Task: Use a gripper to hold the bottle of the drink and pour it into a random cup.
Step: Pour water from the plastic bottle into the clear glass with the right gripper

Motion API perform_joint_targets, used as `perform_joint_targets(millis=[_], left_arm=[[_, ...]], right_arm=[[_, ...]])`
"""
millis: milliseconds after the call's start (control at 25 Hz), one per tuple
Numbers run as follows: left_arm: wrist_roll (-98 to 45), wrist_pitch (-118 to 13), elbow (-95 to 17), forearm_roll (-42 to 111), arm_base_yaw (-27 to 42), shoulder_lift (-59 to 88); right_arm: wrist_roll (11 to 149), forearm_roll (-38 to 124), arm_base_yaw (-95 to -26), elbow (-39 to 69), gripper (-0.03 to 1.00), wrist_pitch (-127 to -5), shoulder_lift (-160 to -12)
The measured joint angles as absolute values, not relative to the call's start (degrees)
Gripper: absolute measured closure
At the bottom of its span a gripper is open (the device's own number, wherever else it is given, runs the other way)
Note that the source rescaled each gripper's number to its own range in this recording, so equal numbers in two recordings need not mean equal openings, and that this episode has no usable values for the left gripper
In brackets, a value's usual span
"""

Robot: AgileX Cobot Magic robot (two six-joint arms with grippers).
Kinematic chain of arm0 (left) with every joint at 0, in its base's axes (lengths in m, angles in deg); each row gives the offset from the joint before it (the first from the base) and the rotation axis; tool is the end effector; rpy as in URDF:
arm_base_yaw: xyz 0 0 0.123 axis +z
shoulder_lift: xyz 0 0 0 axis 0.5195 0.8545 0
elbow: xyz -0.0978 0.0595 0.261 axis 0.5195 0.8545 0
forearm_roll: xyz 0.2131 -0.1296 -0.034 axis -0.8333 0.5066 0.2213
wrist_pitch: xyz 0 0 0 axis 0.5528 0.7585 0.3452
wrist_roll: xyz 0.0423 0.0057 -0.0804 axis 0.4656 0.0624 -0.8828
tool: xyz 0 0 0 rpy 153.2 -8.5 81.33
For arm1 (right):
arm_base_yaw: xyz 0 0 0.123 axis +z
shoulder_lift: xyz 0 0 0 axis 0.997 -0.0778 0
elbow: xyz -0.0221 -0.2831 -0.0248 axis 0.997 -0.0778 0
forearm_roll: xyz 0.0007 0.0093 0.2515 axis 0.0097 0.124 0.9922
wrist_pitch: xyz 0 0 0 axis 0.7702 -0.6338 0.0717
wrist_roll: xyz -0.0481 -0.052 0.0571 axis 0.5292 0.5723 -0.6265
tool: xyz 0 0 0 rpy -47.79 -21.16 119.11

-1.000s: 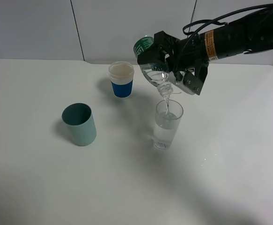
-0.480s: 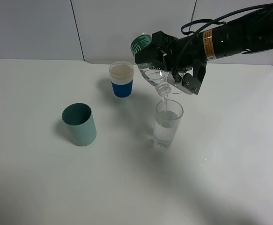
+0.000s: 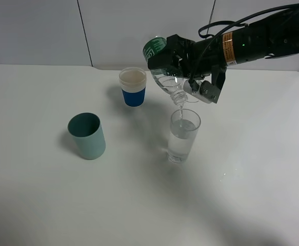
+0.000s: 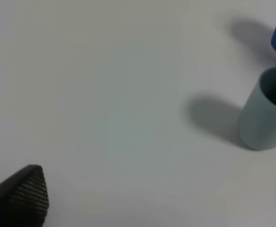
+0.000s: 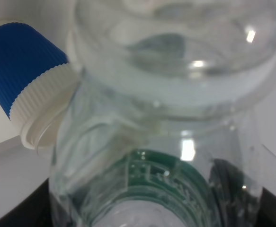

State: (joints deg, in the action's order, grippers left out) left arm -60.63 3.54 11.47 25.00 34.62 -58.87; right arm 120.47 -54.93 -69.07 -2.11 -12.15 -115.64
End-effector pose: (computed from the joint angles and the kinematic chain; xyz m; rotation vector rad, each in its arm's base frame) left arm -0.0064 -0.0063 0.2815 -0.0474 2.0124 -0.0472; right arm 0.3383 0.1668 0.2273 -2.0391 -0.2538 -0.6698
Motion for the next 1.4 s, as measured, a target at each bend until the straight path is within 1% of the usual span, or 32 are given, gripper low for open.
perform_joint_targets(millis=[640, 1400], left_arm=[[-60.6, 3.5, 11.5, 25.0, 34.6, -58.9], [-60.6, 3.5, 11.5, 24.9, 34.6, -58.9]], right_arm=[[120.6, -54.9, -67.9, -2.1, 0.96, -10.9, -113.4], [124.1, -54.9, -67.5, -2.1, 0.96, -11.4, -113.4]])
